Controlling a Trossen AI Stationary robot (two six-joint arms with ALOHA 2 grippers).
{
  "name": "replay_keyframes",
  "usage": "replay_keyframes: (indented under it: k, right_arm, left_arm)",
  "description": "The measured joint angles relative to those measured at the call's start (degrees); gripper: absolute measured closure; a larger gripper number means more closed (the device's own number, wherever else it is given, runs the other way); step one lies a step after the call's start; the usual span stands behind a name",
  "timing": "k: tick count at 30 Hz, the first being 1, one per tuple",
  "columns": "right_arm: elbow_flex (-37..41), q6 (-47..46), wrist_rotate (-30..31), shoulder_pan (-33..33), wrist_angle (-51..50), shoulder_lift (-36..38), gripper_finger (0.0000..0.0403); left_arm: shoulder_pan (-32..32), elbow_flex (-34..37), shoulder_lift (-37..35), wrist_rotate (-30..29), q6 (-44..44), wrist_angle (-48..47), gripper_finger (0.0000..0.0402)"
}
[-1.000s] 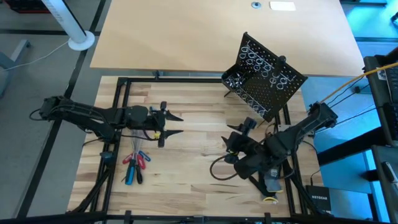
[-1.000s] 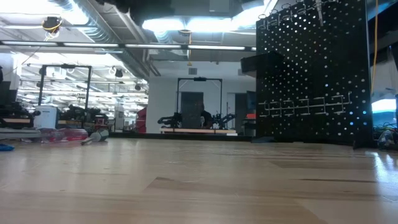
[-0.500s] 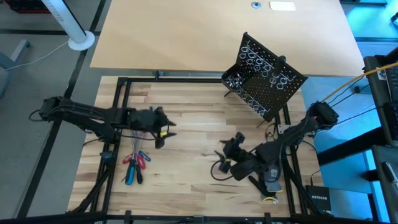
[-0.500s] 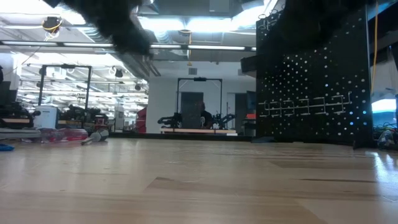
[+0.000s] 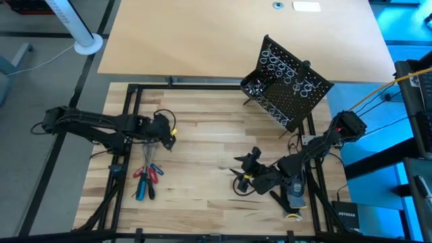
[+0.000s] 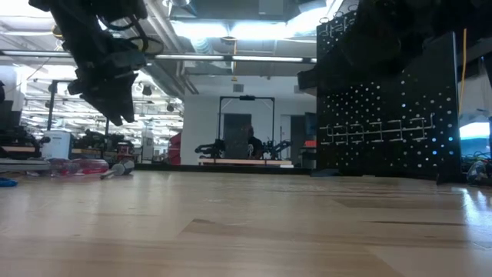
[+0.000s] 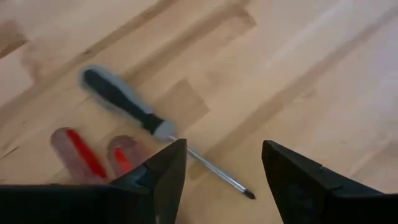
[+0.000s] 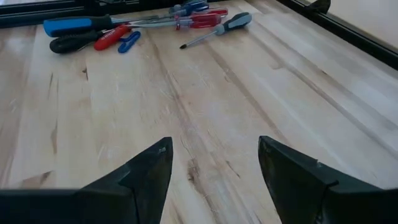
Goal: Hang tools onto peg board
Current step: Hang the right gray screwdriver on the black pegboard
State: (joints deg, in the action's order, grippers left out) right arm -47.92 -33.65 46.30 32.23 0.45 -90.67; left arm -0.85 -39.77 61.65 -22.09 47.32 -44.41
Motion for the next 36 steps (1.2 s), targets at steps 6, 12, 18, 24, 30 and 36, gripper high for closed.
replay_keyframes:
  k: [6,12,18,24,30,36]
  right_arm:
    - [0.0,0.9,0.2,0.0,-0.1,0.0,0.0166]
    - [0.0,1.0,0.2,0.0,-0.2,0.0,0.0166]
    - [0.0,1.0,0.3,0.0,-0.3,0.0,0.0166]
    - [0.0,1.0,0.2,0.0,-0.4,0.0,0.0166]
    - [0.0,1.0,-0.4,0.0,-0.4,0.0,0.0166]
    - [0.0,1.0,-0.8,0.0,-0.4,0.0,0.0166]
  left_arm:
    - [-5.8,0.0,0.9,0.0,0.4,-2.3,0.0202]
    - [-11.8,0.0,4.9,0.0,-1.2,-2.0,0.0202]
    - [-16.6,0.0,11.8,0.8,-2.5,-0.2,0.0202]
    - [-19.2,0.0,18.2,5.3,-5.6,6.8,0.0211]
    - [-20.8,-0.4,23.0,3.9,-6.5,9.8,0.0235]
    - [-21.4,-0.3,23.7,3.4,-7.5,9.8,0.0248]
